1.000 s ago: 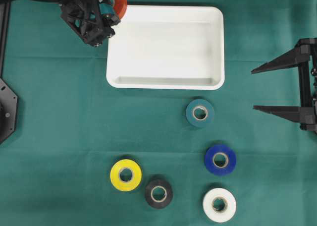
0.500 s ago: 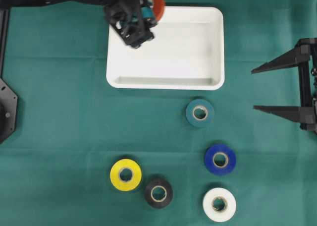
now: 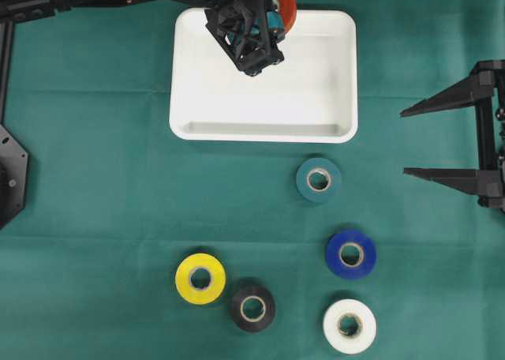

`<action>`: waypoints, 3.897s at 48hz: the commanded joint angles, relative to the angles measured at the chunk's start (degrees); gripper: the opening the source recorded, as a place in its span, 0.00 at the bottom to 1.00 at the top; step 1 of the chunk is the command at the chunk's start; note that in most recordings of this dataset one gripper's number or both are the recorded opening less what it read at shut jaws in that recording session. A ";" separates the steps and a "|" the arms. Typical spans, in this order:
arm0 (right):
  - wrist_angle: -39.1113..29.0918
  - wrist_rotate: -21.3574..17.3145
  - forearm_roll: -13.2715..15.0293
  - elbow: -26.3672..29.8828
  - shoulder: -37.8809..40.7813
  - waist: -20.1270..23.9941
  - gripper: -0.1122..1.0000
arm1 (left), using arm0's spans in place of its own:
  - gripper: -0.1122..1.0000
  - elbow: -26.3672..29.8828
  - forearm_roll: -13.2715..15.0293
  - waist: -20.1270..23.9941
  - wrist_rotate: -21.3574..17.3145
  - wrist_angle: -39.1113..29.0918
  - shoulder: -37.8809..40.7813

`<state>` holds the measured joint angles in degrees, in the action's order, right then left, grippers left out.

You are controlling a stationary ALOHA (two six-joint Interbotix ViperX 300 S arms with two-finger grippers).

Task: Pick up the tape from a random location and place it into the white case.
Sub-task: 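Carry the red roll with the left gripper over the white tray, then lower the red roll into the tray and open the left gripper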

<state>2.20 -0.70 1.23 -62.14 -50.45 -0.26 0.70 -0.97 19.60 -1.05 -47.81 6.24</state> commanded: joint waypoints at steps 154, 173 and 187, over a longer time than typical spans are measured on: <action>0.18 0.18 0.62 1.49 1.23 -0.09 0.91 | 0.31 -9.76 0.18 1.23 -0.18 19.78 12.66; 0.18 0.18 0.70 1.58 1.14 -0.09 0.91 | 0.57 -9.67 0.18 1.23 -0.35 20.74 12.66; 0.00 0.18 0.79 1.58 1.14 -0.09 0.91 | 0.96 -9.84 0.18 1.32 -1.05 20.65 12.48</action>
<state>1.93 -0.62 1.85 -62.14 -49.57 -0.26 -10.20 -0.79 20.92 -2.02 -27.33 20.04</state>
